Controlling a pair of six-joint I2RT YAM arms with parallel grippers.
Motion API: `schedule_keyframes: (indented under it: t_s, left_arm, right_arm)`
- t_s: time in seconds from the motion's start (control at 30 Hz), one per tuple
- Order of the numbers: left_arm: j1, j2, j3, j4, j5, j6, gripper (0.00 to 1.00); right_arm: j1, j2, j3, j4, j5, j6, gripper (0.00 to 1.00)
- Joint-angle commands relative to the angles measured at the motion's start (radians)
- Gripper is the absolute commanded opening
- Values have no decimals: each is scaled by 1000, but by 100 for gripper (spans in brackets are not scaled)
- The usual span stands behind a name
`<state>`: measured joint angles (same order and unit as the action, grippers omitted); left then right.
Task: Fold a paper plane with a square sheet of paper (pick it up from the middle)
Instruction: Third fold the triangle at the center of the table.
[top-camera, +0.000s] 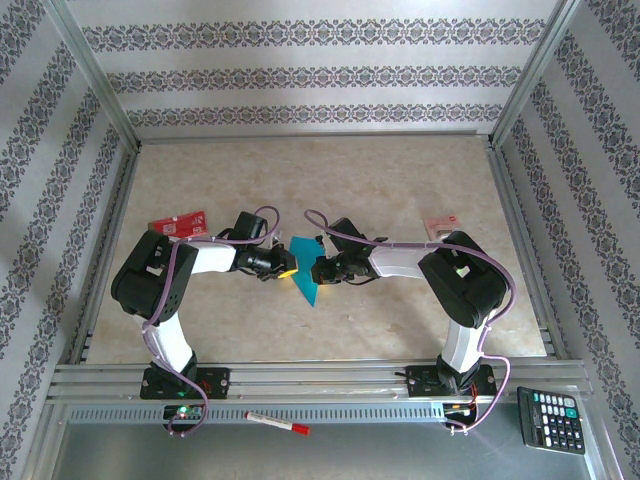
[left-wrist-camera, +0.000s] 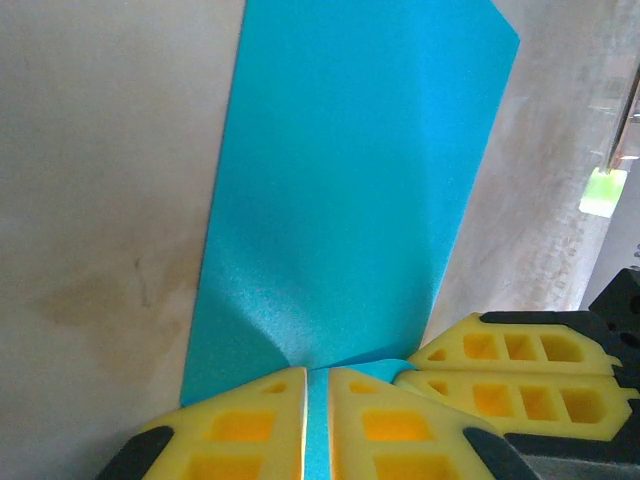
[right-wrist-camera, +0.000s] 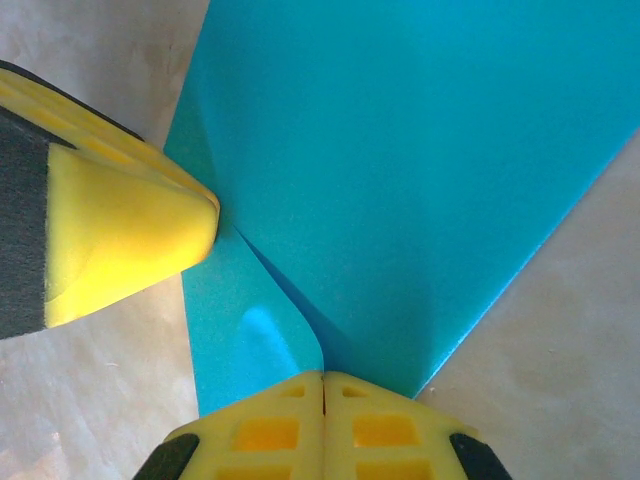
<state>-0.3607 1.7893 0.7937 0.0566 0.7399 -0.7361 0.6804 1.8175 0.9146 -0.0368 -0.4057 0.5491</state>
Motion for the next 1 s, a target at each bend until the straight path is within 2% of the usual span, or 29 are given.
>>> schedule_keyframes:
  t_s: [0.0,0.43,0.7,0.77,0.97]
  left_arm:
    - [-9,16,-30,-16,-41,36,14]
    - [-8,29,-45,-54,-68,69,12]
    - [-8,32,-17,-83,-69,88,12]
    - [-8,35,-13,-94,-75,92,12]
    - [-10,4,7,-65,-32,65,13]
  right_arm:
    - [-18,-11,8,-99,31,-21,1]
    - [-39,-47,42,-158,39,-52,13]
    - [-39,-42,48,-163,30,-54,15]
    - [-43,-51,46,-168,35,-61,15]
    - [-42,-34,41,-152,28,-54,6]
